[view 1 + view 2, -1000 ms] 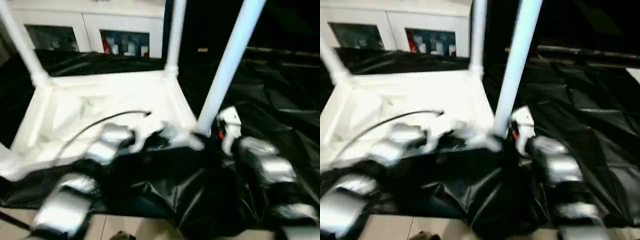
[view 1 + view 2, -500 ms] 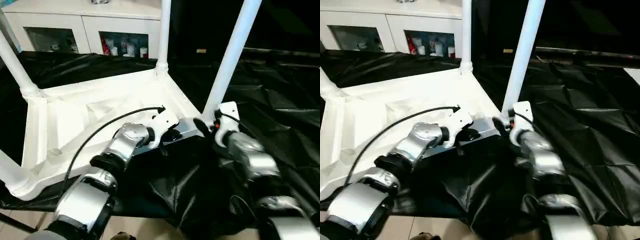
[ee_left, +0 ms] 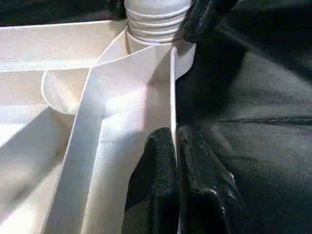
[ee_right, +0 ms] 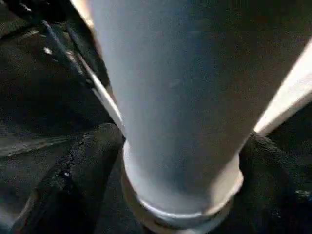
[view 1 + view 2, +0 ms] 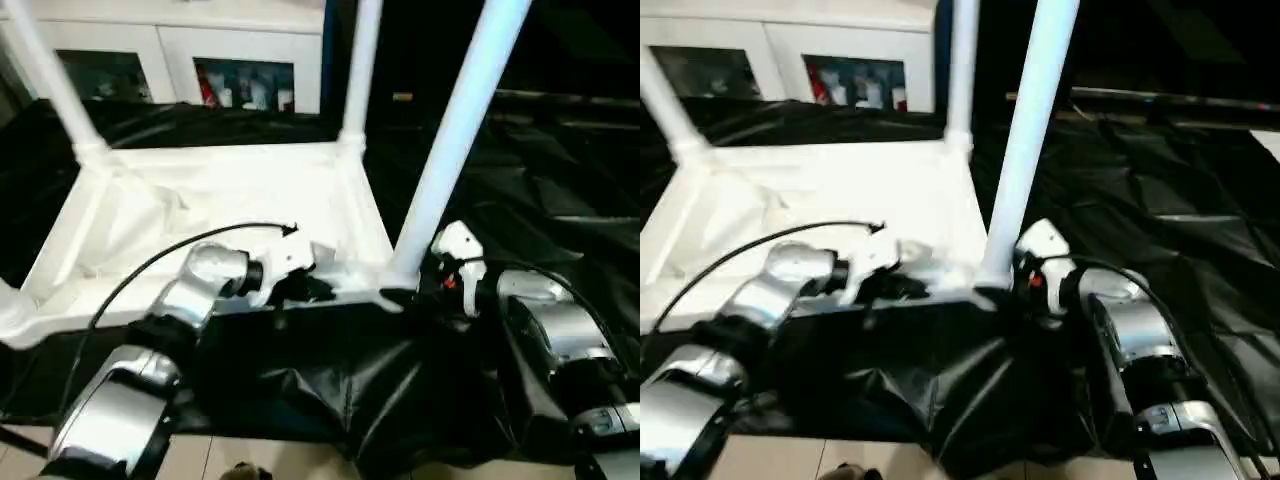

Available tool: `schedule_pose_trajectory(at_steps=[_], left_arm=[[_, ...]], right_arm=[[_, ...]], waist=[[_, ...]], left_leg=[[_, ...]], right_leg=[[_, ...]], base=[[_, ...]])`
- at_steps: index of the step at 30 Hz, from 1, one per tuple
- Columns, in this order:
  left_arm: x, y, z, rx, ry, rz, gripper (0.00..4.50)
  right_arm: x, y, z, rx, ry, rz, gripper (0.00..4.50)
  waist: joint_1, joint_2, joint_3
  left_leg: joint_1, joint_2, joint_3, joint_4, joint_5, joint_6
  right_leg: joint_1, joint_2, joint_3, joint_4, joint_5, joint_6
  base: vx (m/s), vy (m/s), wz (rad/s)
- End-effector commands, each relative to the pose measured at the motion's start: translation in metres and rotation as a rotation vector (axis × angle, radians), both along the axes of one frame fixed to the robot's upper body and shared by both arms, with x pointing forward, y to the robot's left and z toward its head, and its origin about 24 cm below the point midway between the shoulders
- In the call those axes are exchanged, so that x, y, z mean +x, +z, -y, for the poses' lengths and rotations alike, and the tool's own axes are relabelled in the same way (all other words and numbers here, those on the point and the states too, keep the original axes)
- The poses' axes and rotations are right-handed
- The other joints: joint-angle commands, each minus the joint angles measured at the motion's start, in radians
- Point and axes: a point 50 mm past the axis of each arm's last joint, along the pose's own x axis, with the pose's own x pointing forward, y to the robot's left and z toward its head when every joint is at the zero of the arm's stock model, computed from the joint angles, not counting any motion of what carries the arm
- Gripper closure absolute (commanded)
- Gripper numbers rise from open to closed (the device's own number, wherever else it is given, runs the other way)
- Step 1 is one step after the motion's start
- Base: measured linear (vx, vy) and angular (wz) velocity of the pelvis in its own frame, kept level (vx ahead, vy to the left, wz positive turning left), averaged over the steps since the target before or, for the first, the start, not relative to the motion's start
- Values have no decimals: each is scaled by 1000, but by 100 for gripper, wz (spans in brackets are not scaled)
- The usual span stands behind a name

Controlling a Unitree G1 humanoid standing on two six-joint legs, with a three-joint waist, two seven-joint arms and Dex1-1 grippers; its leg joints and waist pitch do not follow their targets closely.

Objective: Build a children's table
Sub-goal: Rotate leg to tighten

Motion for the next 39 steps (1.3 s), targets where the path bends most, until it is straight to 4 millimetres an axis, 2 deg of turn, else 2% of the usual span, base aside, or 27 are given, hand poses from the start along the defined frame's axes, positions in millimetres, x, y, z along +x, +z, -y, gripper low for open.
schedule_pose_trajectory(at_steps=[1,4,6,8,10,12,16,17,18,19,22,23,24,25,26,29,30,31,32,33,36,37,38,39], left_arm=[[-3,7,1,-50,-41,18,450],[-5,8,-2,-51,-49,13,450],[-5,7,-3,-50,-48,13,450],[-6,7,-3,-54,-47,10,450],[-6,8,-2,-57,-47,10,450],[-6,8,0,-59,-45,10,450],[-2,6,7,-57,7,27,450],[5,5,15,-56,80,42,450],[5,5,16,-57,86,42,450],[13,3,30,-58,181,59,450],[17,2,41,-58,229,60,450],[18,1,47,-57,249,62,450],[18,1,48,-57,254,62,450],[20,1,56,-62,289,67,450],[23,3,71,-73,345,74,450],[25,5,87,-85,376,82,450],[25,7,90,-89,380,89,450],[26,9,93,-98,376,89,450],[26,10,92,-102,374,92,450],[26,10,91,-104,370,94,450],[25,9,85,-115,345,86,450],[25,8,80,-113,329,86,450],[24,6,76,-111,315,84,450],[23,5,72,-108,297,82,450]], right_arm=[[1,10,-2,7,55,17,83],[0,10,-1,10,72,8,83],[-1,8,-3,11,90,-3,106],[-2,7,-4,13,95,-8,115],[-3,6,-5,17,96,-14,149],[-4,5,-6,21,94,-18,157],[-3,-5,-5,3,2,-23,171],[0,-15,-4,-9,-117,-25,172],[1,-16,-4,-10,-127,-26,173],[4,-28,-7,-5,-290,-45,174],[6,-35,-12,1,-396,-53,175],[8,-37,-15,12,-452,-61,175],[8,-37,-15,14,-463,-61,175],[12,-40,-19,31,-551,-70,175],[17,-44,-30,61,-686,-98,175],[20,-45,-51,77,-725,-107,175],[21,-44,-60,83,-706,-98,175],[22,-39,-69,94,-666,-71,175],[23,-36,-75,96,-622,-44,120],[23,-34,-76,92,-591,-26,106],[23,-28,-75,125,-542,-4,103],[23,-24,-71,129,-517,15,67],[23,-21,-69,135,-486,28,67],[22,-18,-65,139,-446,43,67]], waist=[[1,-13,-64],[3,-12,-65],[2,-15,-65],[2,-14,-65],[3,-13,-66],[2,-14,-66],[2,-13,-65],[0,-13,-65],[-3,-13,-63],[-5,-6,-63],[-11,-10,-61],[-10,-2,-61],[-10,-2,-61],[-17,0,-59],[-18,9,-61],[-22,4,-61],[-23,3,-61],[-25,8,-61],[-25,6,-62],[-23,5,-62],[-25,7,-62],[-28,3,-63],[-28,4,-63],[-28,-3,-62]], left_leg=[[39,64,-31,-70,-236,45],[39,64,-31,-69,-233,41],[38,63,-31,-69,-229,41],[38,63,-31,-69,-222,41],[39,62,-31,-68,-215,41],[37,62,-30,-67,-208,44],[37,61,-31,-68,-212,43],[38,61,-31,-68,-222,34],[39,59,-30,-69,-230,29],[42,57,-34,-71,-256,7],[46,56,-38,-76,-301,-19],[47,55,-41,-77,-313,-22],[47,55,-41,-77,-313,-22],[49,53,-40,-80,-342,-31],[54,52,-42,-80,-358,-47],[55,51,-46,-82,-383,-61],[52,51,-47,-82,-380,-59],[51,50,-47,-84,-386,-52],[48,48,-46,-83,-380,-46],[47,49,-45,-82,-368,-34],[39,48,-47,-83,-340,-14],[40,49,-46,-82,-336,-5],[39,49,-46,-82,-332,0],[37,49,-44,-79,-323,11]], right_leg=[[34,-62,32,-65,-142,-270],[34,-63,33,-64,-147,-265],[34,-63,33,-64,-149,-262],[32,-62,33,-64,-147,-259],[33,-62,33,-63,-142,-260],[34,-62,33,-62,-130,-260],[33,-62,33,-64,-140,-259],[31,-62,34,-65,-155,-256],[27,-61,35,-69,-169,-254],[27,-65,36,-74,-221,-243],[26,-64,35,-85,-280,-218],[24,-65,37,-86,-286,-208],[24,-65,37,-86,-286,-208],[20,-61,37,-91,-299,-202],[18,-63,37,-92,-314,-198],[18,-63,35,-97,-339,-186],[20,-64,35,-97,-331,-184],[22,-61,34,-98,-300,-181],[25,-61,34,-97,-289,-183],[26,-63,35,-96,-278,-186],[33,-64,33,-94,-269,-187],[32,-64,33,-93,-269,-190],[34,-64,33,-94,-266,-191],[35,-65,34,-94,-264,-193]], base=[[0,0,0],[0,0,0],[0,0,0],[0,0,0],[0,0,0],[0,0,0],[0,0,0],[0,0,0],[0,0,0],[0,0,0],[0,0,0],[0,0,0],[0,0,0],[0,0,0],[0,0,0],[0,0,0],[0,0,0],[0,0,0],[0,0,0],[0,0,0],[0,0,0],[0,0,0],[0,0,0],[0,0,0]])
